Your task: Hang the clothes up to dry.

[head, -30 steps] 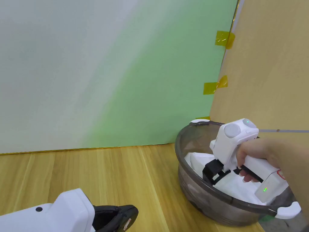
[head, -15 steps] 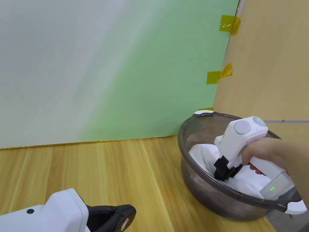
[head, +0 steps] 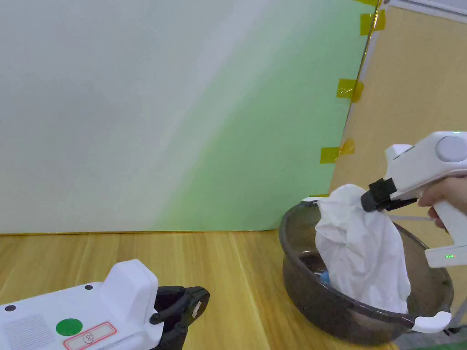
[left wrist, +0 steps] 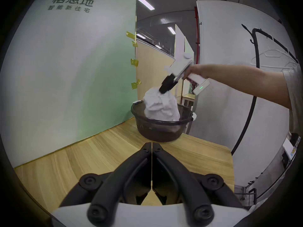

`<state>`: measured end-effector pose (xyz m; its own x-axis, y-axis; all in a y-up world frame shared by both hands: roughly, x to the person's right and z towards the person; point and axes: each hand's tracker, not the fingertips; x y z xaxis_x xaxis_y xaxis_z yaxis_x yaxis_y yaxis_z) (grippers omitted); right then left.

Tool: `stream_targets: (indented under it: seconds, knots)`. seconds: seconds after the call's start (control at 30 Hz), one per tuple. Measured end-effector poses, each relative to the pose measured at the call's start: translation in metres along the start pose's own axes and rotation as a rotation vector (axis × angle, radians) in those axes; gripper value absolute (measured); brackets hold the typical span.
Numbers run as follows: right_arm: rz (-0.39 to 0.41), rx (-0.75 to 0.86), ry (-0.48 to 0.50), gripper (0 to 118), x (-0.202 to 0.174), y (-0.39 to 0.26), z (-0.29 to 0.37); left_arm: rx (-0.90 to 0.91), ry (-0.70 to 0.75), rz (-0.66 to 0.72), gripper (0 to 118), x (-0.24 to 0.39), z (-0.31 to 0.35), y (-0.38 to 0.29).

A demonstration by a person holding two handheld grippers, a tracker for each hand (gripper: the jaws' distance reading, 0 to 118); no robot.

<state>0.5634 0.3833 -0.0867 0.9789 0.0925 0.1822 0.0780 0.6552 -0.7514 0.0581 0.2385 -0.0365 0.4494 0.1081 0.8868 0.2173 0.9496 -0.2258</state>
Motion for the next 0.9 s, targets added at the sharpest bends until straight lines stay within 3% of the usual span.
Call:
stream_targets:
  seconds: [0.1,0.2,0.5,0.67,0.7,0.9]
  knots:
    - [0.022,0.049,0.052,8,-0.013,0.017,0.057,0.012,0.044,0.008,2,0.007,0.021,0.001]
    - [0.056,0.220,-0.009,8,-0.039,0.036,0.119,0.047,0.092,0.009,2,0.016,0.044,0.003]
    - [0.093,0.578,0.186,8,-0.154,0.086,0.286,0.169,0.362,0.062,2,0.028,0.122,-0.006]
    - [0.133,0.643,0.299,8,-0.236,0.103,0.323,0.228,0.579,0.073,2,0.035,0.171,-0.022]
    - [0.177,0.669,0.305,8,-0.257,0.104,0.327,0.219,0.622,0.076,2,0.036,0.181,-0.026]
    - [0.173,0.716,0.512,8,-0.368,0.102,0.323,0.264,0.814,0.141,2,0.030,0.239,-0.053]
